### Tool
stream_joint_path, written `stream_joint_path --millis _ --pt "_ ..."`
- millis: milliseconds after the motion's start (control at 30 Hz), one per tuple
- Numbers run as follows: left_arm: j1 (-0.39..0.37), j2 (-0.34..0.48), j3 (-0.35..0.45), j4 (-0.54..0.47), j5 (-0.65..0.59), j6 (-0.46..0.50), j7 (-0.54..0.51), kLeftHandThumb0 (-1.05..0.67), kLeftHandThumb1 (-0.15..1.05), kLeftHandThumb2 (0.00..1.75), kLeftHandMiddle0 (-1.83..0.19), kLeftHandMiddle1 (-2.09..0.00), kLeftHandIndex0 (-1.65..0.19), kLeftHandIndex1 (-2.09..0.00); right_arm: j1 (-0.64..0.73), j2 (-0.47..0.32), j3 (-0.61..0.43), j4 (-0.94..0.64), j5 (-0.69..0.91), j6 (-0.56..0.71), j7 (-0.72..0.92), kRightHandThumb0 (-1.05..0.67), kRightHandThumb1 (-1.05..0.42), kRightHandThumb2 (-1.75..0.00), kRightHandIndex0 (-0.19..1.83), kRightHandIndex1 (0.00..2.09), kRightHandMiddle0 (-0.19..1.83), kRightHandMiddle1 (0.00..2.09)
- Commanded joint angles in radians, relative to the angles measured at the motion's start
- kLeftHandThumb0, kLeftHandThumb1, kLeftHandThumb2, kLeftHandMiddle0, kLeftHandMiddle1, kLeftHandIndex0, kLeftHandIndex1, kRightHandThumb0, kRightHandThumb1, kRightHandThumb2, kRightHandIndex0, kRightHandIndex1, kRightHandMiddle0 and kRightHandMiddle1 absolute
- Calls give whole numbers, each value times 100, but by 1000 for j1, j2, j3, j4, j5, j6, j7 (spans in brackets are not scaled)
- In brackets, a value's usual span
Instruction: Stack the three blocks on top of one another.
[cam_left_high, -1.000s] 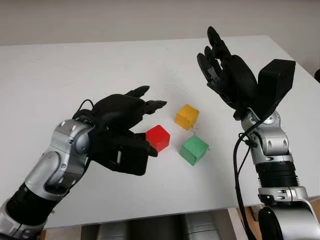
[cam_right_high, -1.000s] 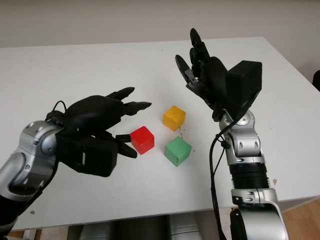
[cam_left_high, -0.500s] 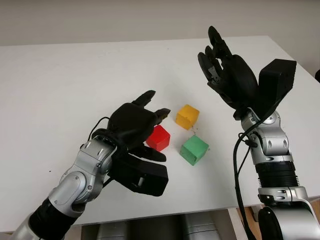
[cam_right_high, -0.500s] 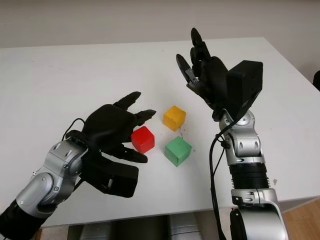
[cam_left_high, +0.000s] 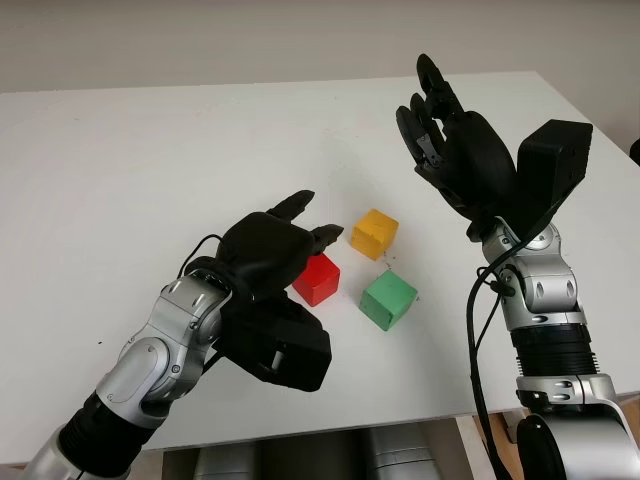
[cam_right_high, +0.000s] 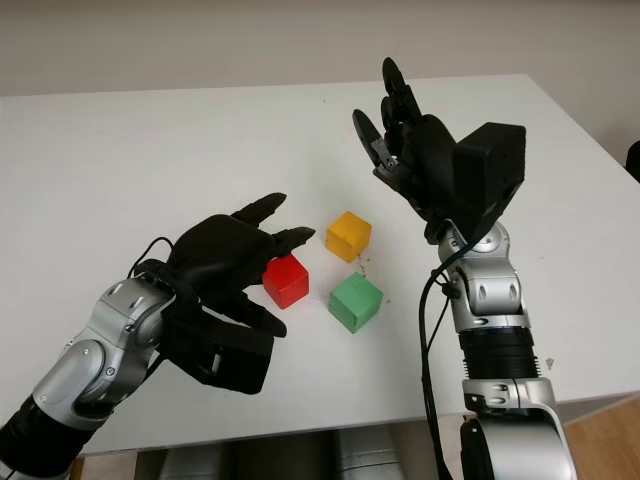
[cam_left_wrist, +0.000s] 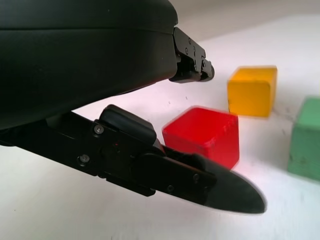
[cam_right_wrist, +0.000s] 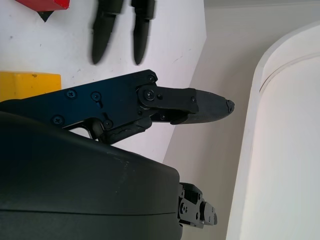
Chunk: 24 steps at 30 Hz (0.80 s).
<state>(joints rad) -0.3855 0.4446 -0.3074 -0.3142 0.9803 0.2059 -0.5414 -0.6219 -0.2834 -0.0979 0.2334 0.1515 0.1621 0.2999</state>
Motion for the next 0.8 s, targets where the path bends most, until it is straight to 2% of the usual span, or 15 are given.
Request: stream_joint_path --millis 0,100,233,367,500,600,667,767 --pt "-4 -14 75 -38 -53 34 10 -94 105 60 9 -5 -1 -1 4 -12 -1 -25 -5 7 2 -56 -105 -41 -19 2 -14 5" --pt "-19 -31 194 -72 -161 104 22 -90 105 65 11 -5 5 -1 4 -20 -1 -28 -7 2 10 -58 -105 -38 -19 1 -15 5" --pt "-19 -42 331 -71 -308 126 102 -86 105 66 10 -5 7 -2 -3 -33 5 -10 -24 -15 22 -62 -105 -32 -17 3 -13 6" --pt "-16 -72 433 -54 -456 144 179 -82 105 64 10 -4 7 -4 -11 -49 18 17 -52 -65 45 -65 -105 -26 -13 5 -7 8" --pt "-12 -80 492 -2 -560 123 264 -84 105 67 17 -3 10 -4 -39 -80 45 63 -69 -113 126 -67 -105 -18 -17 4 -8 7" --pt "-17 -79 502 29 -600 130 312 -87 105 70 15 -5 10 -4 -66 -116 76 111 -90 -173 211 -66 -104 -9 -18 4 -9 6" --pt "-19 -78 512 53 -620 126 348 -88 105 74 14 -6 11 -4 -85 -141 106 140 -131 -241 242 -68 -101 -6 -13 6 -6 7" --pt "-24 -78 526 95 -645 117 407 -86 105 78 12 -6 10 -5 -112 -166 154 167 -226 -344 230 -69 -91 -3 10 17 15 17"
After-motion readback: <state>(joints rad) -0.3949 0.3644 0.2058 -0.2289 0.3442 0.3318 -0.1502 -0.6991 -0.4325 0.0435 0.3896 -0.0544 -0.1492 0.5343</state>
